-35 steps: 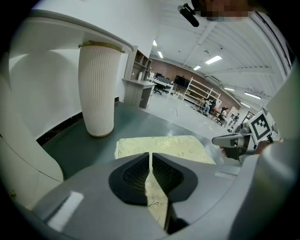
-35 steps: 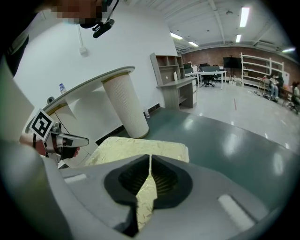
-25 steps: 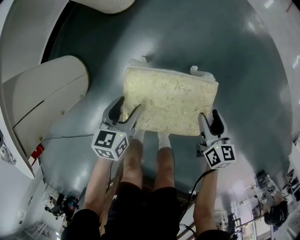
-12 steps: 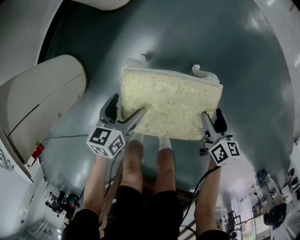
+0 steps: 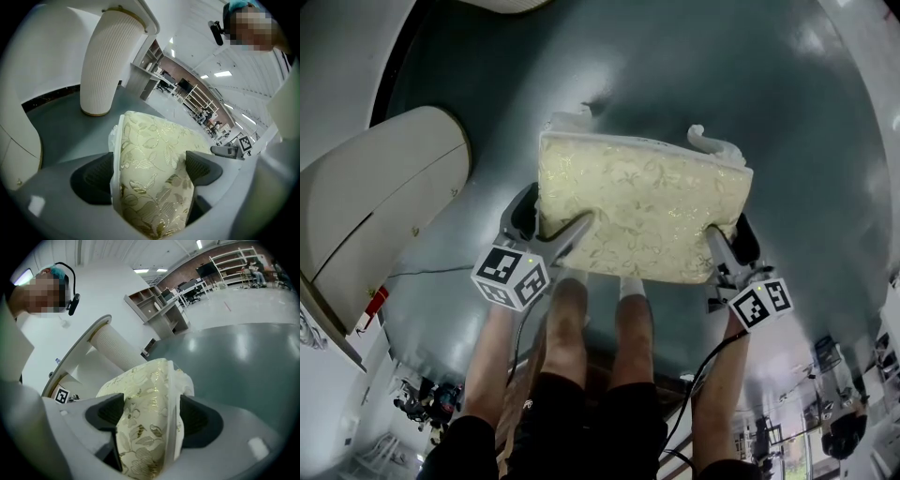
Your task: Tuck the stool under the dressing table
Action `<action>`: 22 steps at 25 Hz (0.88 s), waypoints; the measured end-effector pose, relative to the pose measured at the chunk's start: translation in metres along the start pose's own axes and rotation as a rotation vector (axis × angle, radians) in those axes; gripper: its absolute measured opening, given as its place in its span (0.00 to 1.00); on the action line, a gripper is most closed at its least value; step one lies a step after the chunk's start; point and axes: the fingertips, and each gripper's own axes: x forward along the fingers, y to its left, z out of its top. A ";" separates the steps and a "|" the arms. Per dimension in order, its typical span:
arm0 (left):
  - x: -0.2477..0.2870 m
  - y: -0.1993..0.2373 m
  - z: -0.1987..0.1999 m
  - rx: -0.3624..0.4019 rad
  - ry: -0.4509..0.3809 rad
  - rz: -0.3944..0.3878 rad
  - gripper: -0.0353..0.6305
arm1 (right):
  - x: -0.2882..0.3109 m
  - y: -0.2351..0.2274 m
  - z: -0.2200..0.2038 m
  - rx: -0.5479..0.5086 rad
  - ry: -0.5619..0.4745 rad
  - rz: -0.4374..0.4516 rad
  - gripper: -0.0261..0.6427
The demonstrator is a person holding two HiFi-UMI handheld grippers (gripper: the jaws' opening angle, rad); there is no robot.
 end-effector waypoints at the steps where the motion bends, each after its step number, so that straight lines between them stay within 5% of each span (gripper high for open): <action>1: 0.000 0.000 0.000 -0.007 -0.002 -0.009 0.80 | 0.000 0.000 0.000 0.004 -0.002 0.010 0.58; 10: 0.005 0.001 0.000 -0.055 -0.017 -0.070 0.82 | 0.004 0.003 -0.001 0.096 -0.034 0.079 0.58; 22: 0.005 -0.001 0.001 -0.056 -0.020 -0.080 0.82 | 0.004 0.005 0.001 0.080 -0.020 0.082 0.58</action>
